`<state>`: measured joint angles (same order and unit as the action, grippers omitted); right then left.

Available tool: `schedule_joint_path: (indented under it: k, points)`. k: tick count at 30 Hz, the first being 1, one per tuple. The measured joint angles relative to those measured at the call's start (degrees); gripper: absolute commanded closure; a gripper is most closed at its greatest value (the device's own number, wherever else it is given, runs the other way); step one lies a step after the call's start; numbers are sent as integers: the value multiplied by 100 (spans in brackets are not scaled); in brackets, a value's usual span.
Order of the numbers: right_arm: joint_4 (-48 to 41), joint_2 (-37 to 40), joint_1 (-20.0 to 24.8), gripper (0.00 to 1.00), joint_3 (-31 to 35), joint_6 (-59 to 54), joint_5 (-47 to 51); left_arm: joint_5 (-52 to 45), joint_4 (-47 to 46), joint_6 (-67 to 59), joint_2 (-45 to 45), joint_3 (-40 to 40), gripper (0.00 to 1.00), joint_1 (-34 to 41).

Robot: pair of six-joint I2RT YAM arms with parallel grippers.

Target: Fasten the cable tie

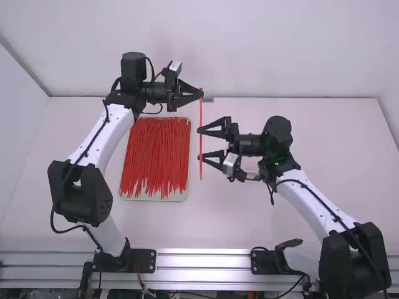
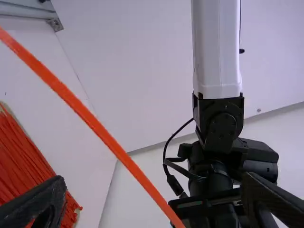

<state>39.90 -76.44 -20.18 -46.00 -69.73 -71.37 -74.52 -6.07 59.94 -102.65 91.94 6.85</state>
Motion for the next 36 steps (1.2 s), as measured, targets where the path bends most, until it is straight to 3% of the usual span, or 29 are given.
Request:
schedule_joint_path:
  k: [3, 9, 14, 17, 18, 19, 29, 36]
  points:
    - [4, 0, -72, 11, 0, -28, -26, 0, 76, 24, 2, -116, 98, 0]
    - [4, 0, -151, 40, 0, -28, -197, 4, 90, 22, 0, -131, 98, -96]
    - [0, 0, -153, 48, 0, -42, -343, 9, 125, 24, 0, -131, 98, -157]
    - [4, 0, -151, 62, 0, -26, -433, 22, 133, 26, 0, -131, 98, -184]
    - [7, 0, -151, 63, 0, -33, -439, 24, 131, 24, 0, -131, 98, -184]
    - [13, 0, -151, 71, 0, -17, -457, 20, 140, 24, 2, -131, 98, -184]
    - [-15, 0, -151, 77, 0, 35, -479, 24, 170, 24, 0, -131, 98, -184]
    - [-22, 0, -151, 98, 0, 39, -490, 22, 179, 37, 0, -131, 98, -184]
